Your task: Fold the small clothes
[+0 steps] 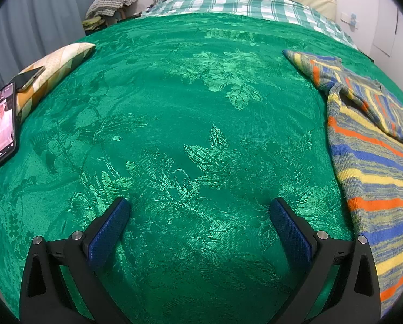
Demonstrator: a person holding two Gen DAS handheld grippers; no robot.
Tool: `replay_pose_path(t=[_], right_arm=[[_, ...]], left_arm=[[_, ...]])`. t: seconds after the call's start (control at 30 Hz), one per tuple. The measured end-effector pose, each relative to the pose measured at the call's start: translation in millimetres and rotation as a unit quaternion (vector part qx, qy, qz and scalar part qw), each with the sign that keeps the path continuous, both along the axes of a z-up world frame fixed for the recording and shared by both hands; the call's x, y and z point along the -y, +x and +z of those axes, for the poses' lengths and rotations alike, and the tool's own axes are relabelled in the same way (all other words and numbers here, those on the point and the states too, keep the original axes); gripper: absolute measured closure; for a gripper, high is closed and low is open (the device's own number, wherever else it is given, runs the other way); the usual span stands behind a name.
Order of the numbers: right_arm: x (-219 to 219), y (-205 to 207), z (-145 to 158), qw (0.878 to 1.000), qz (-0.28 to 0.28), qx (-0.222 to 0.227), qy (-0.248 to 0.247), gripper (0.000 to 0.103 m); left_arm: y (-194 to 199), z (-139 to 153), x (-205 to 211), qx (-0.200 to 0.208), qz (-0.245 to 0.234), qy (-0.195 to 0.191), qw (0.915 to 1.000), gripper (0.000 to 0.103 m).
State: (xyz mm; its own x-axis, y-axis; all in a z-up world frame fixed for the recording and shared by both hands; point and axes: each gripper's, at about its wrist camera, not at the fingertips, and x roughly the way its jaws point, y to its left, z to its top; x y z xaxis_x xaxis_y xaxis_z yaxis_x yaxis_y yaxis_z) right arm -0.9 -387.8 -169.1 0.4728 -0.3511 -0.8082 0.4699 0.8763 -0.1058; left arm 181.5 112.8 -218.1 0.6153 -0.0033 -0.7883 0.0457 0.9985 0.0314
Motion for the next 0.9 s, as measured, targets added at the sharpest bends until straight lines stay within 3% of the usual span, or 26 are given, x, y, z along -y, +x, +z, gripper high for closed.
replay_pose_path(t=[0.17, 0.3, 0.37, 0.47, 0.57, 0.67, 0.77, 0.83, 0.87, 0.9], right_arm=[[0, 0, -1, 1.0, 0.0, 0.0, 0.0, 0.0], [9, 3, 6, 0.999, 0.006, -0.013, 0.034, 0.0], [18, 4, 20, 0.997, 0.019, -0.04, 0.07, 0.0], [13, -14, 55, 0.993, 0.049, -0.028, 0.107, 0.0], [-10, -37, 73, 0.979, 0.096, -0.054, 0.173, 0.0], [-43, -58, 63, 0.956, 0.133, -0.104, 0.24, 0.0], [-70, -71, 46, 0.945, 0.145, -0.142, 0.257, 0.0], [-83, -73, 36, 0.943, 0.15, -0.153, 0.256, 0.001], [-87, -74, 33, 0.942, 0.152, -0.155, 0.256, 0.007], [-91, -73, 29, 0.94, 0.154, -0.159, 0.261, 0.023]], left_arm=[[1, 1, -1, -0.005, 0.0, -0.003, 1.0, 0.0], [9, 17, -9, -0.067, -0.019, -0.028, 0.9972, 0.002], [-3, 33, -15, -0.081, -0.034, -0.058, 0.9945, 0.005], [-47, 55, -8, -0.096, -0.084, -0.072, 0.9892, 0.004], [-87, 44, 14, -0.15, -0.12, -0.055, 0.9798, 0.005], [-117, 25, 39, -0.195, -0.138, -0.031, 0.9706, 0.014], [-133, 19, 57, -0.187, -0.148, 0.017, 0.971, 0.014], [-134, 20, 60, -0.191, -0.152, 0.02, 0.9696, 0.02], [-134, 20, 60, -0.195, -0.152, 0.016, 0.9689, 0.025], [-134, 21, 61, -0.199, -0.152, 0.016, 0.968, 0.037]])
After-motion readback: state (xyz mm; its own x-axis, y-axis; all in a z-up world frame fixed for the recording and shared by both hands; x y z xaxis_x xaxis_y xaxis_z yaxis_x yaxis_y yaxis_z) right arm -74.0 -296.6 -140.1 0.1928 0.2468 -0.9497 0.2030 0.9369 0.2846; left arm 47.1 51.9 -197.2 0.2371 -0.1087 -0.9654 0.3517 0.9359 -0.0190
